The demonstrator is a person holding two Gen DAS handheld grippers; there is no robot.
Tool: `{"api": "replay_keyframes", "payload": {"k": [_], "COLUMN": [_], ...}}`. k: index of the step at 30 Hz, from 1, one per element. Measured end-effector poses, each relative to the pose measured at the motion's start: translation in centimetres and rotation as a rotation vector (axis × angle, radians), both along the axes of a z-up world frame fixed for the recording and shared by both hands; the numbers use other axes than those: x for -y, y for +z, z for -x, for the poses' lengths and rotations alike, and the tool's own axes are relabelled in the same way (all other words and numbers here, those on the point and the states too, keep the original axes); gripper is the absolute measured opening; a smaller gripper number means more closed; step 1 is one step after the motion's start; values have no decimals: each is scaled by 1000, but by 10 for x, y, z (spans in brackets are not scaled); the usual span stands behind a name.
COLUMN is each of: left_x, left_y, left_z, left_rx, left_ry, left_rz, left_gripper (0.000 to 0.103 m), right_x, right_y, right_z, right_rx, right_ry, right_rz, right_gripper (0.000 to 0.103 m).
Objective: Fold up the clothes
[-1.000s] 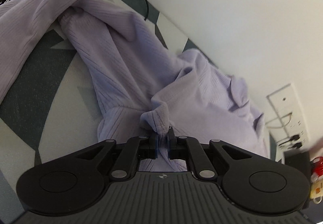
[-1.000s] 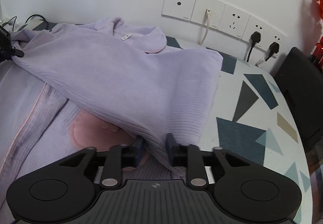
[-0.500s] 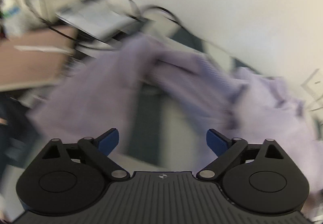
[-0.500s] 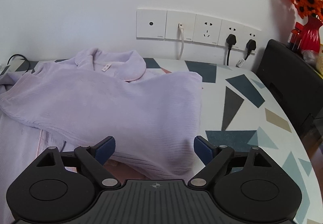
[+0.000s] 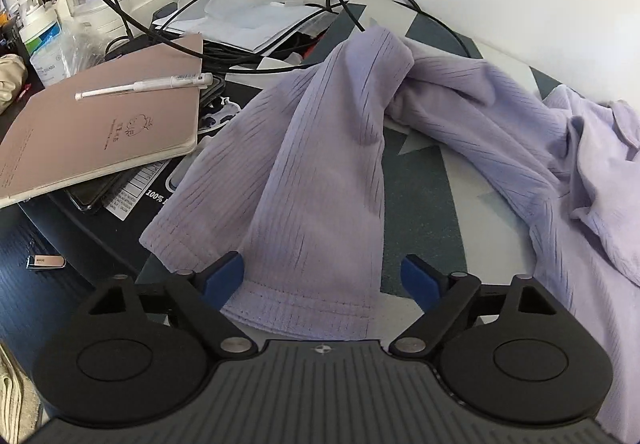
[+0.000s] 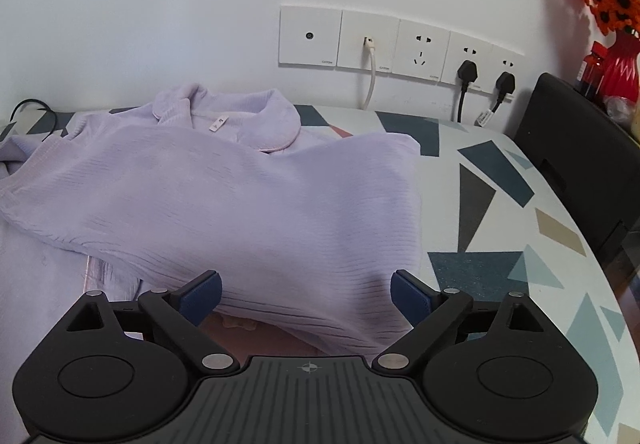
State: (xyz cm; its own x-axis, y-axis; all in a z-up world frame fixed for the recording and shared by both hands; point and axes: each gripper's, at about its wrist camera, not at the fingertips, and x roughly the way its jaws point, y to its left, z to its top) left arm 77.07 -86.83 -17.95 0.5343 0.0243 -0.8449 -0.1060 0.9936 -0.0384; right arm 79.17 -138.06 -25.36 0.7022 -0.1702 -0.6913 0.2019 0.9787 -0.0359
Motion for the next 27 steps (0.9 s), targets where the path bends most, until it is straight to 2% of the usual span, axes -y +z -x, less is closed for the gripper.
{"api": "replay_keyframes", "payload": {"k": [2,3,4,5,7,11,15,18,21,23,27], "left_x": [-2,-2,-2,-5,-10,-19,-30,-27,-15,6,73], "left_y": [0,1,1,2,5,20,54,88,117,134,159], "left_z": [2,2,1,1,2,5,13,16,13,11,4], "left_rx": [4,1,-4,-2,1,25,91,162,192,206,227], "left_ry": [8,7,2,-3,-15,14,69,53,-22,-101,-266], "left_rz": [0,-18,-35,-20,12,68,231,334,530,592,641], "left_gripper": [74,55,44,39,14,10,9,9,9,9,9], "right_x": [0,0,1,2,4,12,18,20,25,30,42], "right_y": [0,0,1,1,1,3,5,9,11,11,12], "right_z": [1,2,3,4,6,11,14,15,16,17,22], "right_rx": [3,5,8,11,14,31,42,52,63,70,89], "right_ry": [-10,-17,-26,-36,-58,-104,-119,-104,-110,-121,-144], "right_rz": [-4,-6,-8,-9,-14,-56,-112,-108,-124,-146,-166], "right_gripper": [92,93,95,96,97,97,97,97,98,98,98]}}
